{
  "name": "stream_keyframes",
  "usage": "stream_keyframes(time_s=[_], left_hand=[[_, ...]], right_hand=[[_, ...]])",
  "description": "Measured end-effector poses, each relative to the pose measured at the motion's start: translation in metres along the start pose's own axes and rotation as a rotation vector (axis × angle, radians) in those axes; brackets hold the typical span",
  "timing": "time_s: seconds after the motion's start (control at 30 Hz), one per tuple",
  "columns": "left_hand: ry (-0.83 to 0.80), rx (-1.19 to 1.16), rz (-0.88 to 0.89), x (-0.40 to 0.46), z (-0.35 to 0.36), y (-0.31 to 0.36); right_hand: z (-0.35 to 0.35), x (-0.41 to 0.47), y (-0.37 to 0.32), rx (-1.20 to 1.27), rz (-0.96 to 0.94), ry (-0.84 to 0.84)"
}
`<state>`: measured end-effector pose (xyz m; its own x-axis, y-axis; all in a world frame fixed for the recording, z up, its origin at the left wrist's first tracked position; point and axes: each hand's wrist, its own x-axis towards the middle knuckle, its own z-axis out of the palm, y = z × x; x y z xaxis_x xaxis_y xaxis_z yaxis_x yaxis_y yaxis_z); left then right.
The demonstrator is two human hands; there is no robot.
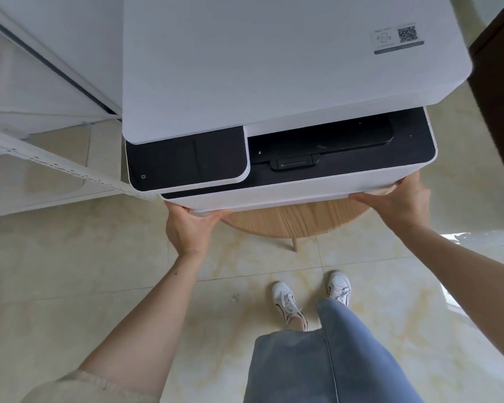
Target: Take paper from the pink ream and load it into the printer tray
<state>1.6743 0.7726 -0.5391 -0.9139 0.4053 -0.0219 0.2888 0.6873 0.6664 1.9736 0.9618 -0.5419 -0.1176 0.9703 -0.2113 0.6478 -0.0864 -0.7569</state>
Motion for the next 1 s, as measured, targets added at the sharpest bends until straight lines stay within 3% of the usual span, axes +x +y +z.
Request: stream_keyframes(time_s=[0.4,0.63,0.83,1.0], left_hand=[[0.041,0.157,-0.03,0.012,0.002,-0.003],[-0.102,0.255,0.13,0.024,-0.012,-0.014],[-0.324,0.39,0.244,0.042,-0.03,-0.027],[-0.365,0.598,0.325,0.046,-0.052,-0.015]], right_hand=[[0.001,0.009,0.0,-0.057,-0.01,0.056],[-0.014,0.014,-0.002,-0.196,-0.049,-0.04],[-0.04,0.02,-0.008,-0.344,-0.121,-0.164],[-0.065,0.024,-0.017,-0.509,-0.211,-0.211]])
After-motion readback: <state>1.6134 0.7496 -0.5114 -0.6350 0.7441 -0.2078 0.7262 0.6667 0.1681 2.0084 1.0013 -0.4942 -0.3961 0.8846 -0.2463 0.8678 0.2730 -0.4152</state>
